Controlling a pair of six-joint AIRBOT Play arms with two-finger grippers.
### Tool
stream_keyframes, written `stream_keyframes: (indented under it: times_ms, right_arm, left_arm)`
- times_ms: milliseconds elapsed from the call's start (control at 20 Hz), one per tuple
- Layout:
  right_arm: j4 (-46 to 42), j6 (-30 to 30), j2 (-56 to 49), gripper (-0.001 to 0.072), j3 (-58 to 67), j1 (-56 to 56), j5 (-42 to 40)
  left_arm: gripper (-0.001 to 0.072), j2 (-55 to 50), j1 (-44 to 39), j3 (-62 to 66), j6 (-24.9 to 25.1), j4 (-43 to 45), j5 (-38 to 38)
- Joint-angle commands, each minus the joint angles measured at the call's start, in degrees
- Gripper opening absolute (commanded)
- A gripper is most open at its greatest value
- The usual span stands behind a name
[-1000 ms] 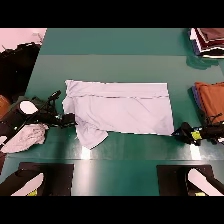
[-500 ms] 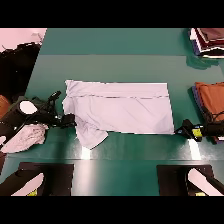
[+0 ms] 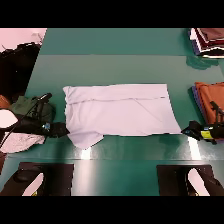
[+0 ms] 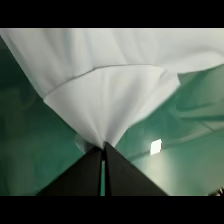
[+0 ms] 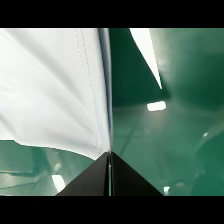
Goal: Fold the shirts.
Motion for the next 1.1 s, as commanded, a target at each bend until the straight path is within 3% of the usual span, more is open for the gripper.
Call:
stream_keyframes:
  times_ms: [0,200,650,1050]
  right_arm:
    - [-6.1,3.9,6.7,0.0011,5.3,0.0,6.9]
    - [-5.8,4.4,4.4,0.0011,12.6,0.0,6.5]
    - [-5.9,4.7,-24.9,0.0011,31.6,16.8,-4.3]
    - [-5.7,5.5,-45.0,0.0012,50.1,19.2,-4.6]
  left_arm:
    - [0.0020,3.6,0.0,1.2,-1.4,-2.3,-8.4]
    - [0.0020,3.0,0.0,5.0,-1.4,1.2,2.0]
    - [0.0021,-15.1,0.0,6.8,-0.5,4.3,24.7]
    - [0.0022,-29.5,0.0,15.7,-0.3,4.3,33.8]
